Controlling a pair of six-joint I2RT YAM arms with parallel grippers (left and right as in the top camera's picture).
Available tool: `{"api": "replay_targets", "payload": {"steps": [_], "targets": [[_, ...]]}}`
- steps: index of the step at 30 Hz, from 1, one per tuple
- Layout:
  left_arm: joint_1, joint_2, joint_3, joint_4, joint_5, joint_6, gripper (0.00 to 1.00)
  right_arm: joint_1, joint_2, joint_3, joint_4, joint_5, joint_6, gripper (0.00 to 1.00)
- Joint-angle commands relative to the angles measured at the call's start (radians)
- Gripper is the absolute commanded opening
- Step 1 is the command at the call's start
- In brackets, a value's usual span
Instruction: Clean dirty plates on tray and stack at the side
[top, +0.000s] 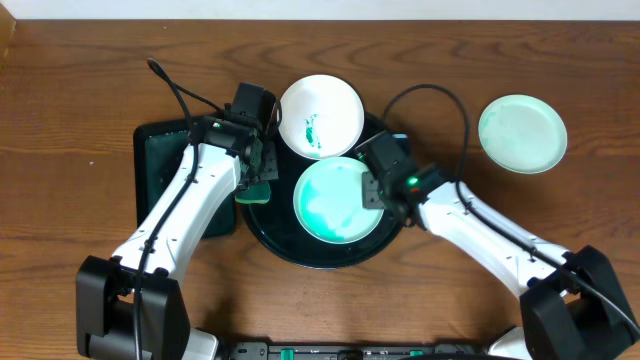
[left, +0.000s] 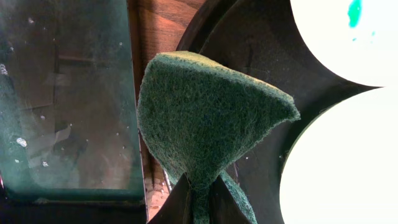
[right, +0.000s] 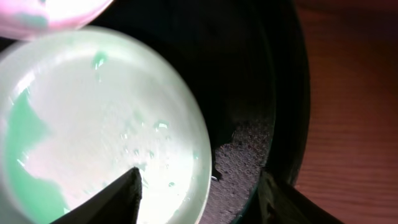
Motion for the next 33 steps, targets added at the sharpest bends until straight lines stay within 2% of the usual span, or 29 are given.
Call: {"api": "replay_targets", "payload": {"steps": [1, 3, 9, 14, 17, 22, 26, 30, 33], "targets": [[0.003, 0.007, 0.023, -0.006, -0.002, 0.006, 0.07, -0.047, 0.018, -0.011, 0.045, -0.115, 0.124, 0.53], [0.003, 0.007, 0.023, -0.01, -0.001, 0.006, 0.07, -0.075, 0.036, -0.019, 0.1, -0.187, 0.098, 0.49], [0.003, 0.007, 0.023, -0.013, -0.001, 0.006, 0.07, -0.134, 0.122, -0.024, 0.163, -0.289, 0.1, 0.5], [0.003, 0.007, 0.023, -0.018, -0.001, 0.006, 0.07, -0.164, 0.193, -0.024, 0.209, -0.357, 0.074, 0.47], [0.003, 0.007, 0.023, -0.018, -0.001, 0.006, 0.07, -0.169, 0.222, -0.024, 0.243, -0.405, 0.054, 0.35], [0.003, 0.007, 0.023, -0.018, -0.001, 0.006, 0.07, -0.168, 0.27, -0.024, 0.29, -0.483, 0.027, 0.24], [0.003, 0.007, 0.023, -0.018, -0.001, 0.006, 0.07, -0.168, 0.285, -0.024, 0.313, -0.509, 0.012, 0.21], [0.003, 0.007, 0.023, -0.018, -0.001, 0.006, 0.07, -0.167, 0.285, -0.024, 0.322, -0.508, -0.015, 0.01], [0.003, 0.007, 0.023, -0.018, -0.001, 0.006, 0.07, -0.167, 0.285, -0.024, 0.323, -0.505, -0.027, 0.01]]}}
